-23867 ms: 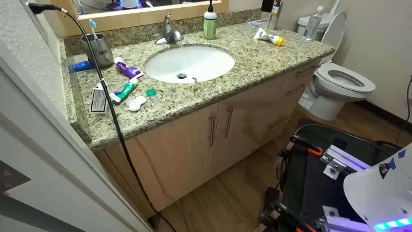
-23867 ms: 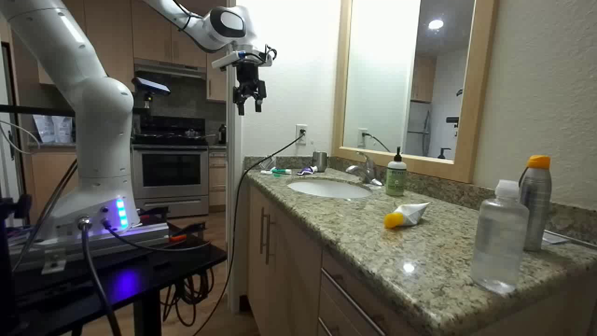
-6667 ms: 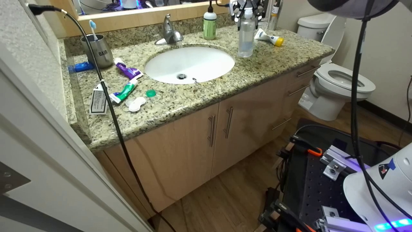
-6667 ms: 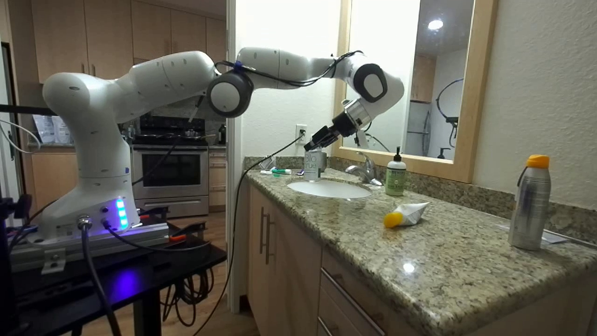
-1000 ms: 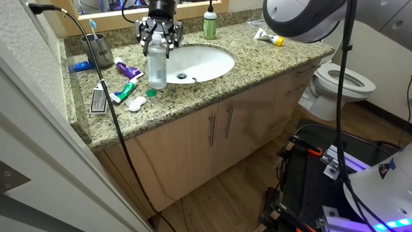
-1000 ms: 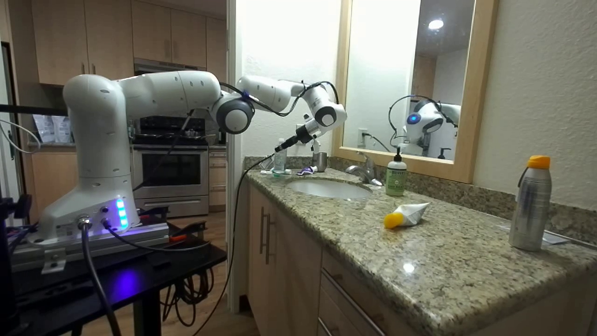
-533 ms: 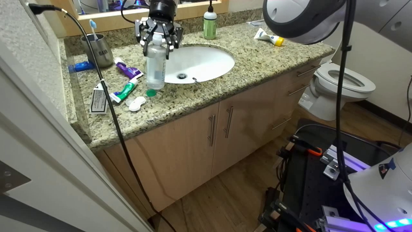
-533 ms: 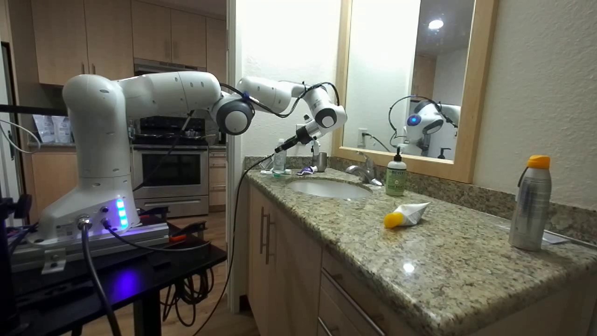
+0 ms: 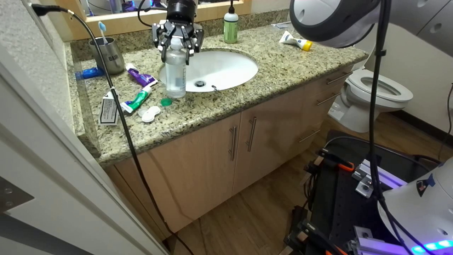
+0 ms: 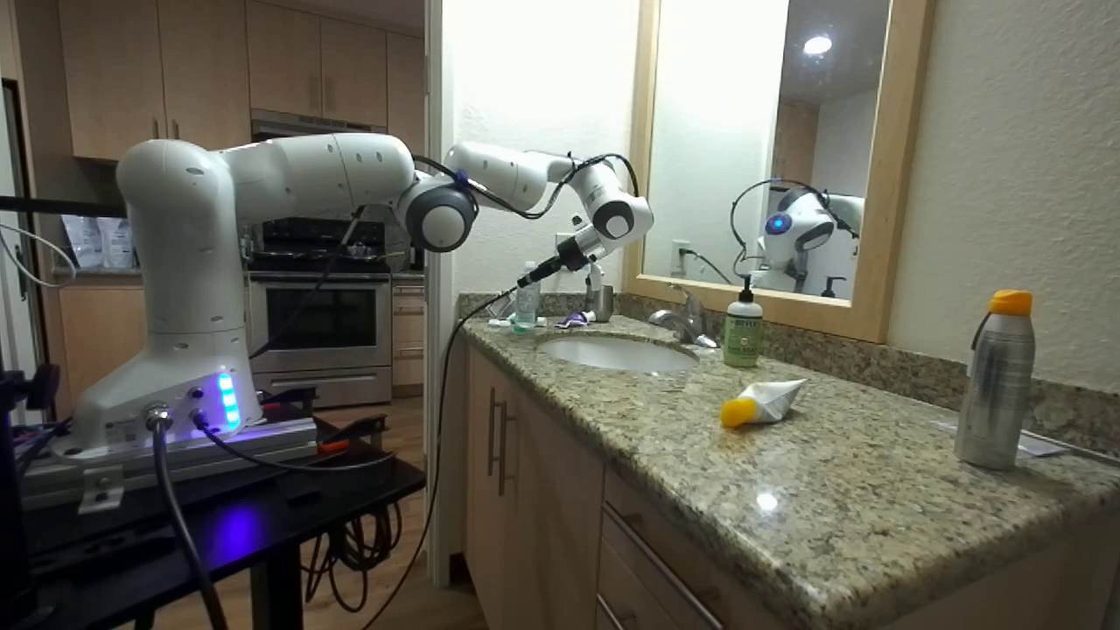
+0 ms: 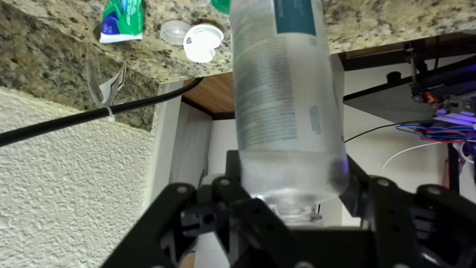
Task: Move the clear bottle to the left
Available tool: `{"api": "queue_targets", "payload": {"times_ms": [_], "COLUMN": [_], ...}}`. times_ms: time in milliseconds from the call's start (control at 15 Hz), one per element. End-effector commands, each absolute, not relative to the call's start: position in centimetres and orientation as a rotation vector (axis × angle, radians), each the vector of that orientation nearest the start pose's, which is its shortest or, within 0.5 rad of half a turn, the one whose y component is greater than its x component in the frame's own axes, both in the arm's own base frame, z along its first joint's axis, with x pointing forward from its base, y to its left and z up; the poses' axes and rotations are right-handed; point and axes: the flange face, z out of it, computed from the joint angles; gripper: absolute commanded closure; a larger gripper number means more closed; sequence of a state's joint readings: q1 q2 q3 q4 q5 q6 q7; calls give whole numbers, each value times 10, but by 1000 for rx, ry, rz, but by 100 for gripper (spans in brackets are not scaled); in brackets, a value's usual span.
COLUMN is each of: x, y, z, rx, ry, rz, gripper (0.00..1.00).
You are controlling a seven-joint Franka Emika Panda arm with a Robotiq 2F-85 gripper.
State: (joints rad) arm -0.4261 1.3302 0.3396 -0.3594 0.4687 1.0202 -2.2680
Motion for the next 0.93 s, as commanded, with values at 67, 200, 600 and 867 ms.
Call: {"api": "queue_targets", "payload": {"times_ms": [67, 200, 600, 867], "x": [705, 704, 702, 704], "y": [-171, -174, -175, -172], "z": [280, 275, 264, 268], "rx": [-1092, -1103, -1104, -1097], "ry": [-1974, -1972, -1951, -1960], "rz": [-645, -629, -615, -632], "gripper": [63, 63, 63, 2]}}
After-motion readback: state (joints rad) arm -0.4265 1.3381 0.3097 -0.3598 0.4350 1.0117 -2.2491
